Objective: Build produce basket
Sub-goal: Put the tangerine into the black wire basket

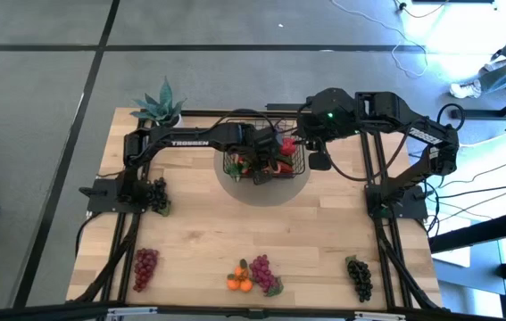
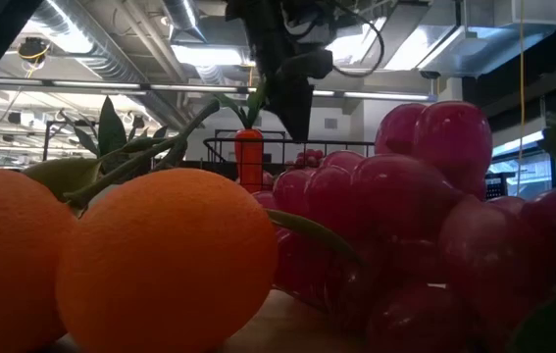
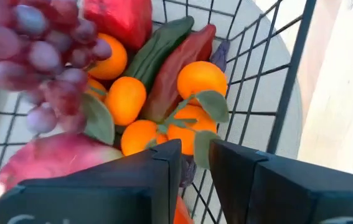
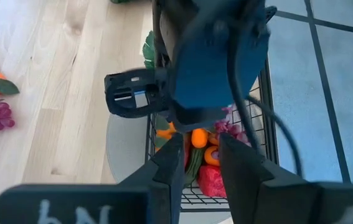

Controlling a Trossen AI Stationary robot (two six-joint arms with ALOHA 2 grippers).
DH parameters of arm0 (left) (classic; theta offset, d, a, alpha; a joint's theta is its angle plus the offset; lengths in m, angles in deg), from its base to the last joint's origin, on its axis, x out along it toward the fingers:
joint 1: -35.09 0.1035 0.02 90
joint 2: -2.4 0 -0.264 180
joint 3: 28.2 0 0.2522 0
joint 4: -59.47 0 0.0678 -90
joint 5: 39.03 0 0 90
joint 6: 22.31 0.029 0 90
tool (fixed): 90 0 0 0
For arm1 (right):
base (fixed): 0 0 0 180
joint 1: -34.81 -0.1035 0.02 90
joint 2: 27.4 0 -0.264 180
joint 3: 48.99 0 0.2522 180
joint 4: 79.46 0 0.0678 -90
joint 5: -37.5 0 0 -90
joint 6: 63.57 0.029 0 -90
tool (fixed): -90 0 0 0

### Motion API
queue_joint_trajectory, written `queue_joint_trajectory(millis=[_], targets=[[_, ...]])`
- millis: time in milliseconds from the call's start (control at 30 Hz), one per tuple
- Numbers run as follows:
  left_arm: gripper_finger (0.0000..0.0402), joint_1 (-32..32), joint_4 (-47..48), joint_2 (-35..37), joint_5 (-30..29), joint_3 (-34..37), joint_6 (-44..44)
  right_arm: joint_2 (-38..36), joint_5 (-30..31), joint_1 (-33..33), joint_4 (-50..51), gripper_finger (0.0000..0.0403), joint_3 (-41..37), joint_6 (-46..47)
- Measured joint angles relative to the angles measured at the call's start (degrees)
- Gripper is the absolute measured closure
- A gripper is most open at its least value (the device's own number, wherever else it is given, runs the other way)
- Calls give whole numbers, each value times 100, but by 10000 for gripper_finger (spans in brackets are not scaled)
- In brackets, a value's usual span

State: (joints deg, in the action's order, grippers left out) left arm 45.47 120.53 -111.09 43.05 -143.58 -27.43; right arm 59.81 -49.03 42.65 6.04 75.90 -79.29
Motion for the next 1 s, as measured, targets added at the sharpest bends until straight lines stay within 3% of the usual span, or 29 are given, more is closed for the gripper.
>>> queue_joint_trajectory(millis=[267, 533, 767, 1000], targets=[[334, -141, 131, 667, -490, -175, -73, -286, -4, -52, -20, 315, 7, 30], [334, -434, 495, 1520, -522, -179, -254, -449, -124, -227, 57, 315, 7, 36], [335, -944, 1290, 2086, -457, -181, -859, -416, -1000, -825, 238, 315, 7, 121], [335, -1608, 1762, 2506, -461, -181, -1615, -200, -1065, -1602, 27, 315, 4, 625]])
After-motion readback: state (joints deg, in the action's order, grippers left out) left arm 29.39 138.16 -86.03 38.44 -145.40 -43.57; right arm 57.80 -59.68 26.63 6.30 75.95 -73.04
